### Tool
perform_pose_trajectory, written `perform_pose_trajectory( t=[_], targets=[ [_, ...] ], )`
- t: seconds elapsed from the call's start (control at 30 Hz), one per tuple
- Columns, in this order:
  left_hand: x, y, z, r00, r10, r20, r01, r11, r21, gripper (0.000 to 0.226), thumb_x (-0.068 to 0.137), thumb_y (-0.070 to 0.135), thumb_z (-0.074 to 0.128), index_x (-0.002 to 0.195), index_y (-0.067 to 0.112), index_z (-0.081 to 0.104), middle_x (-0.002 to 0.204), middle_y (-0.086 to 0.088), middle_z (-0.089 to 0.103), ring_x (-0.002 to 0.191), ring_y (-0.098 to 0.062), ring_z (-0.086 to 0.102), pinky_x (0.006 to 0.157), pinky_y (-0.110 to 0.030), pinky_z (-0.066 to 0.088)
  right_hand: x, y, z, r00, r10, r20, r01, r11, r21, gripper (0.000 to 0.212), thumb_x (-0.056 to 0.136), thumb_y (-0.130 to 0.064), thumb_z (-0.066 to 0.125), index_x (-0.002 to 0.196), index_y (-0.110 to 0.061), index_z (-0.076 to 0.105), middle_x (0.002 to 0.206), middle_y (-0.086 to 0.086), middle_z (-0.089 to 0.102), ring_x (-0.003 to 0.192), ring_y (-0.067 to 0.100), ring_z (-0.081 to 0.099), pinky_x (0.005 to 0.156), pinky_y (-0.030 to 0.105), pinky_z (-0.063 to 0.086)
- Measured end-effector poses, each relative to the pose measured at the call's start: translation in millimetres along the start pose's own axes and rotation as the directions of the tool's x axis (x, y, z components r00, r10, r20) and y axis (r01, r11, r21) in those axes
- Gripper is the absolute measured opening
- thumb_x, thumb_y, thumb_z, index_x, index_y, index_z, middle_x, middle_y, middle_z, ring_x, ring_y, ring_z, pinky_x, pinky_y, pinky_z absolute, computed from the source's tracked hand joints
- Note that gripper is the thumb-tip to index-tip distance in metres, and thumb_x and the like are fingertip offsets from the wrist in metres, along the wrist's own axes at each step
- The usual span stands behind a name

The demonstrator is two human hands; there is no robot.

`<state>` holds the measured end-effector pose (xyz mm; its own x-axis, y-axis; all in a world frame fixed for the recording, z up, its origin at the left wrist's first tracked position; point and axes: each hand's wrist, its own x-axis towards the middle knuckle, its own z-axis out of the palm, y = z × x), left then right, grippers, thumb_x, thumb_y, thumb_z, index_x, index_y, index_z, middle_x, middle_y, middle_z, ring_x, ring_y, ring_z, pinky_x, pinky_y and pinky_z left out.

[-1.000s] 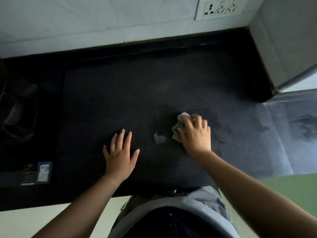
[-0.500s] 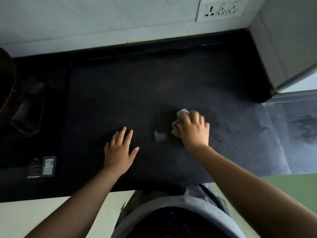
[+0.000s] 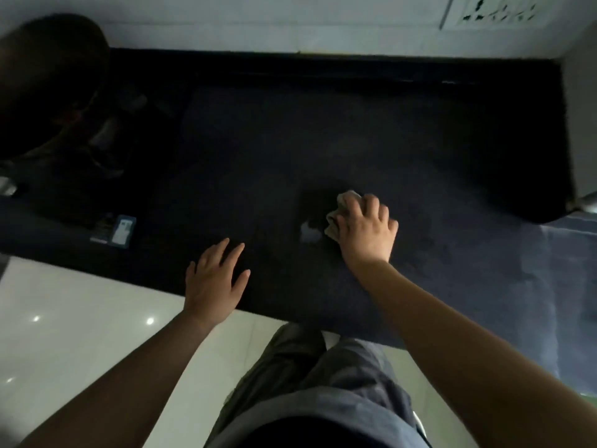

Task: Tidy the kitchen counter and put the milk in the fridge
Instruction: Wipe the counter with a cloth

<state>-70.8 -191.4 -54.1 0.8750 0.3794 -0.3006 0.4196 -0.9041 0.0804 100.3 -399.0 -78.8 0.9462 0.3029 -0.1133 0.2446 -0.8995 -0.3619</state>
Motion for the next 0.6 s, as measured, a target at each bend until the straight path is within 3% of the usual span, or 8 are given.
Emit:
perform_pose_trajectory(
  t=[0.13,0.3,0.37,0.5,0.6],
  targets=[
    [-10.8,-17.5,5.2,1.000,0.027,-0.002,-0.027,1.000,0.012,0.052,0.089,0.037,0.051,0.137,0.021,0.041,0.147,-0.011,0.037,0.134,-0.033,0.034,0.099,-0.061,0.036,-19.9,-15.2,7.4,0.984,-0.175,0.043,0.175,0.984,0.019,0.042,0.094,-0.038,0.043,0.135,-0.026,0.038,0.139,0.011,0.038,0.121,0.032,0.039,0.092,0.046,0.034],
    [18.4,-30.0,-2.5,0.998,0.050,-0.049,-0.049,0.999,0.008,0.051,0.088,0.035,0.052,0.137,0.022,0.041,0.146,-0.011,0.037,0.134,-0.033,0.034,0.101,-0.056,0.036,-63.1,8.2,8.6,0.980,-0.197,0.031,0.199,0.978,-0.064,0.045,0.092,-0.039,0.049,0.133,-0.021,0.043,0.136,0.015,0.044,0.116,0.037,0.046,0.089,0.047,0.041],
    [32.2,-39.7,-6.1,0.995,0.065,-0.069,-0.065,0.998,0.007,0.051,0.088,0.034,0.052,0.136,0.022,0.041,0.146,-0.012,0.038,0.134,-0.033,0.034,0.101,-0.054,0.036,-55.4,5.8,8.4,0.991,-0.132,0.002,0.131,0.987,-0.093,0.045,0.092,-0.039,0.048,0.133,-0.021,0.042,0.135,0.016,0.044,0.114,0.038,0.046,0.088,0.047,0.039],
    [54.6,-63.2,-8.7,0.980,0.177,-0.087,-0.176,0.984,0.021,0.049,0.089,0.034,0.051,0.135,0.021,0.043,0.145,-0.013,0.039,0.132,-0.034,0.036,0.099,-0.053,0.037,-10.2,-29.1,19.1,0.974,0.203,-0.104,-0.207,0.978,-0.025,0.043,0.093,-0.040,0.044,0.133,-0.025,0.039,0.133,0.013,0.040,0.112,0.035,0.039,0.089,0.046,0.032],
    [71.8,-76.6,-9.2,0.967,0.240,-0.081,-0.237,0.970,0.046,0.051,0.088,0.042,0.037,0.135,0.021,0.043,0.144,-0.013,0.039,0.130,-0.034,0.038,0.098,-0.053,0.039,6.8,-51.9,27.5,0.942,0.299,-0.151,-0.298,0.954,0.025,0.040,0.094,-0.038,0.041,0.132,-0.028,0.039,0.134,0.010,0.039,0.113,0.033,0.037,0.093,0.047,0.029]
  ],
)
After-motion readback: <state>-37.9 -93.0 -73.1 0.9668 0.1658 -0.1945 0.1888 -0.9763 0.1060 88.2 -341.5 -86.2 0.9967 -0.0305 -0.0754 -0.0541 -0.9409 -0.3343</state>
